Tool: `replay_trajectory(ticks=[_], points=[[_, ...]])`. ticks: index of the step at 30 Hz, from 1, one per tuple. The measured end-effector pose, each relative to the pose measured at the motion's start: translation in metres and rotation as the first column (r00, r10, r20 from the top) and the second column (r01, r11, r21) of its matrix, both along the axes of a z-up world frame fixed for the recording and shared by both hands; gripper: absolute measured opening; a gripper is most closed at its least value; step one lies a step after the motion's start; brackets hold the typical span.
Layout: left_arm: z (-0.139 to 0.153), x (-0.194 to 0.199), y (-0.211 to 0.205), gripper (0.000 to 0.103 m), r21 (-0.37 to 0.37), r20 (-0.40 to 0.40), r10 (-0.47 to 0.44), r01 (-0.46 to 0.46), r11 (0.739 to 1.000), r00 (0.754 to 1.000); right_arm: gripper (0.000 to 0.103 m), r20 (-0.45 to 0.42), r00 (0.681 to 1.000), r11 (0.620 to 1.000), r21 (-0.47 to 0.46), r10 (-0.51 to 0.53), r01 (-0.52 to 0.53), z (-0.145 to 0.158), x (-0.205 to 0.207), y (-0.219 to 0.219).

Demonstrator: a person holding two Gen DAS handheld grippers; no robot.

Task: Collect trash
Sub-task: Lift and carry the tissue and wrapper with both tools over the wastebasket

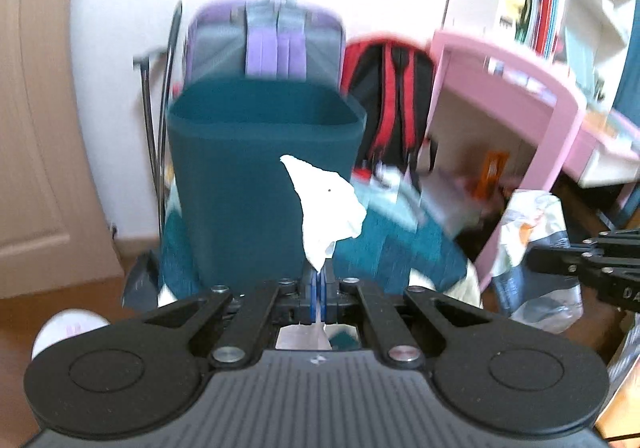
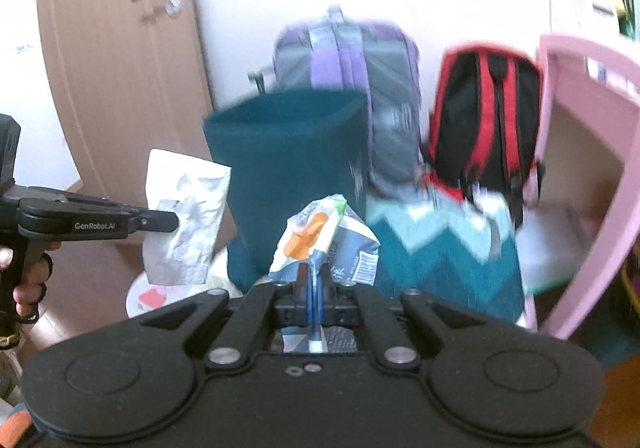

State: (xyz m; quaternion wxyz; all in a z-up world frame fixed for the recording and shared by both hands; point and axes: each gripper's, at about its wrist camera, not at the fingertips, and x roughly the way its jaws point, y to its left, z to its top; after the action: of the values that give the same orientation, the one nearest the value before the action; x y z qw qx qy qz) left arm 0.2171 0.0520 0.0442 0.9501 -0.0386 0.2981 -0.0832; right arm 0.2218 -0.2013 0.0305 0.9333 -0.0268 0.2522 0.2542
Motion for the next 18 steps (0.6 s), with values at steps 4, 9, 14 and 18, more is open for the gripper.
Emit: replay_trajectory(ticks=[4,9,14,18], points=[[0.044,0.007,0.000,0.002,-0.006,0.086,0.007,-0.007,1.000,0.996,0.002,0.079,0.997,1.000,0.018,0.014,-0.016,0.042,0.015,0.012],[0.087,0.023,0.001,0.002,-0.007,0.164,0.029,-0.028,1.000,0.986,0.002,0.135,0.991,0.999,0.034,0.019,-0.023,0.079,0.041,0.034],[0.112,0.053,0.006,0.002,0.000,0.202,0.055,-0.056,0.998,0.978,0.002,0.156,0.988,0.998,0.057,0.008,-0.018,0.100,0.077,0.059],[0.117,0.080,0.014,0.002,-0.005,0.205,0.076,-0.077,0.997,0.976,0.003,0.148,0.989,0.996,0.086,0.001,-0.014,0.104,0.109,0.074]])
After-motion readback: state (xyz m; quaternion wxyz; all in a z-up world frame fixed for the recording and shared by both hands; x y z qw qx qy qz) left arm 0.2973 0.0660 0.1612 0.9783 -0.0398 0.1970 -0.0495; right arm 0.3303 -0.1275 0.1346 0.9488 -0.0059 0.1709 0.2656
